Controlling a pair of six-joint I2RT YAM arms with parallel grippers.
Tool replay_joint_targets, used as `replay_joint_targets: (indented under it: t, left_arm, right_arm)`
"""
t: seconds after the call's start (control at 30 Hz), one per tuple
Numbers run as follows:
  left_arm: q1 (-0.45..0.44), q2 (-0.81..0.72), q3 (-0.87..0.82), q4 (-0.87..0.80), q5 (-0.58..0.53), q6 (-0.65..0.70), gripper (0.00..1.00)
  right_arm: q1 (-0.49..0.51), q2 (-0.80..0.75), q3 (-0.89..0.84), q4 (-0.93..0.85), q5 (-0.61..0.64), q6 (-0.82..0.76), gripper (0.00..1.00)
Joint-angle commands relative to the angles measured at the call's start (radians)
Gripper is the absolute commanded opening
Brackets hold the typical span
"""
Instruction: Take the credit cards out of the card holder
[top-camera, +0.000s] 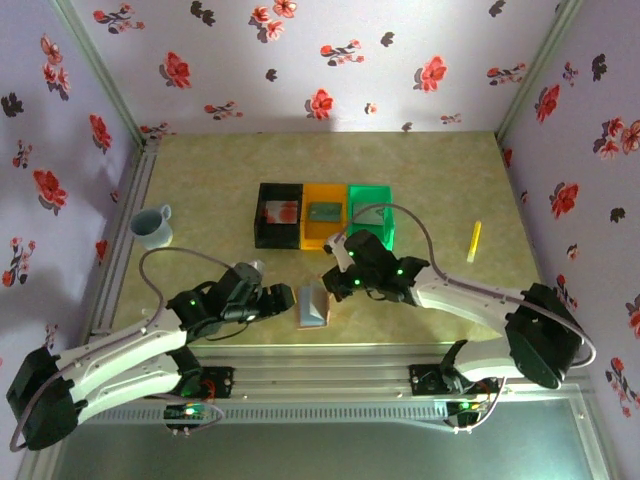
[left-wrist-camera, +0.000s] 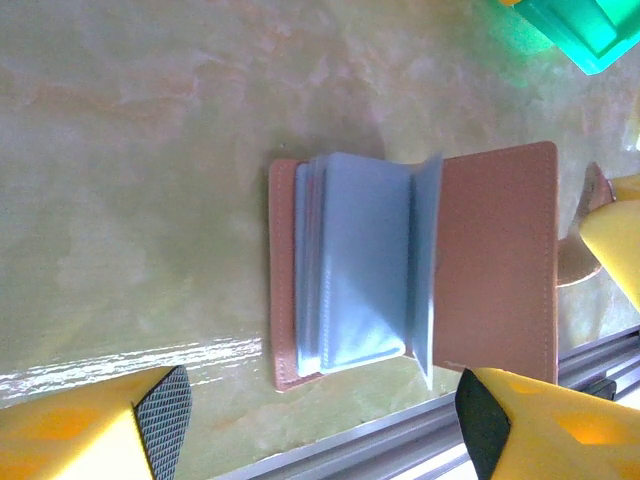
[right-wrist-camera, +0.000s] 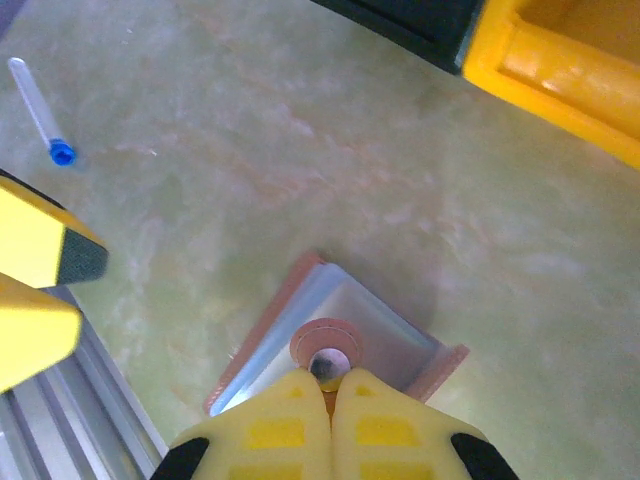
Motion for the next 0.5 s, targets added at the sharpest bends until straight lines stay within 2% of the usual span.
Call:
replay_joint_targets:
  t: [0.0,0.1,0.27,0.47]
  left_arm:
    - [0.007,-0.010,-0.020,-0.007,-0.016,-0.024,0.74]
    - [0.007,-0.011,-0.028,0.001,-0.016,-0.030,0.74]
    - [0.007,-0.005,-0.036,0.013,-0.016,-0.033,0.74]
    - [0.004,0.034,-0.025,0.043,-0.005,-0.030,0.74]
  right_arm:
    - [-0.034,-0.037,-0.059,0.035,-0.017,0.002,0.00]
    - [-0.065,-0.060,-0.124,0.082,0.005,0.018,0.00]
    - [-0.099,-0.070,-0.183,0.095,0.134,0.073,0.00]
    - [-0.109,-0.045,-0.241,0.154,0.187,0.154,0.00]
